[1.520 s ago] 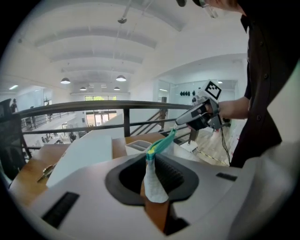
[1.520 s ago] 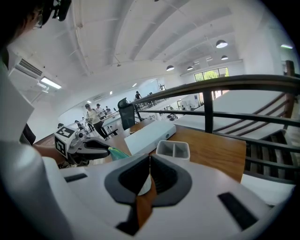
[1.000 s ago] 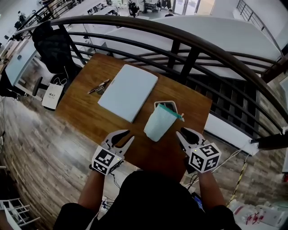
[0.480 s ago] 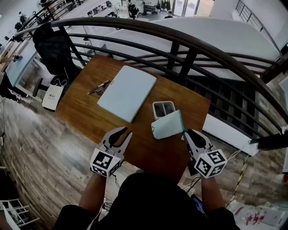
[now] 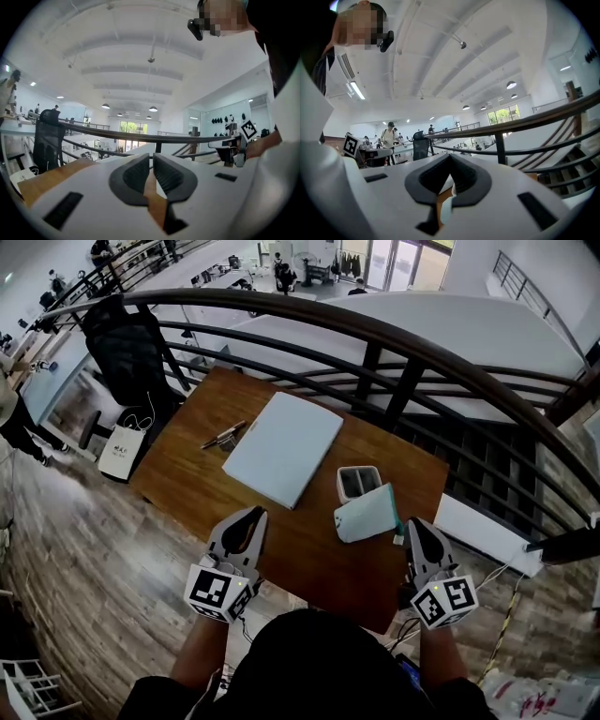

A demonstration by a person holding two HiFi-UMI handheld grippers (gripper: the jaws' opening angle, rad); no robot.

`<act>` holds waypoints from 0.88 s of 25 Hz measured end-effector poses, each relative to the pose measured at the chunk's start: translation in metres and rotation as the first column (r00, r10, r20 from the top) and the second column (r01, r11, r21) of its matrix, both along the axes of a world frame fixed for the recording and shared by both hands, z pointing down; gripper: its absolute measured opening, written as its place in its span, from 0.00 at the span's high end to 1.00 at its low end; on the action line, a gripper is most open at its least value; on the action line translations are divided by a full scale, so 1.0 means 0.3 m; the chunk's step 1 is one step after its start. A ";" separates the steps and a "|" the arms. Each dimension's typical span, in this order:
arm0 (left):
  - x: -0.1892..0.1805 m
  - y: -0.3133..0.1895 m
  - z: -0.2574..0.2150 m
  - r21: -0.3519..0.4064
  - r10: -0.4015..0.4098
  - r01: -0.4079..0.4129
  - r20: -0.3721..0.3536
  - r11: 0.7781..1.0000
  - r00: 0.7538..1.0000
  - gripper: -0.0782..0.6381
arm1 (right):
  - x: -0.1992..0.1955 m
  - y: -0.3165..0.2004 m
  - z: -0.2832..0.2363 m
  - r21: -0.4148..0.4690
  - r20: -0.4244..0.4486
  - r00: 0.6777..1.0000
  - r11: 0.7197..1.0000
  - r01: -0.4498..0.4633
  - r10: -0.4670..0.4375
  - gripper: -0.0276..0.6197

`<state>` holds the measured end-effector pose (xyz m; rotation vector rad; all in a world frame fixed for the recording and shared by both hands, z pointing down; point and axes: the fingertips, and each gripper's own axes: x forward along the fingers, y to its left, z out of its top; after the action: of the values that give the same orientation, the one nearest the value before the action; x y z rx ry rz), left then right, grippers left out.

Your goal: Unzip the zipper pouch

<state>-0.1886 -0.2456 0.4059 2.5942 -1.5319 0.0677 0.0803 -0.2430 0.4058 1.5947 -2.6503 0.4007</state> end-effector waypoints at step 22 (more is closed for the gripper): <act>0.017 0.034 -0.094 0.064 -0.040 0.044 -0.067 0.997 0.997 0.85 | 0.003 -0.016 -0.100 0.120 -0.032 0.999 0.992 0.042 -0.038 0.97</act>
<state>-0.1834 -0.2354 0.3777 2.5840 -1.5912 -0.0719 0.0812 -0.2478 0.3758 1.5613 -2.7273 0.2171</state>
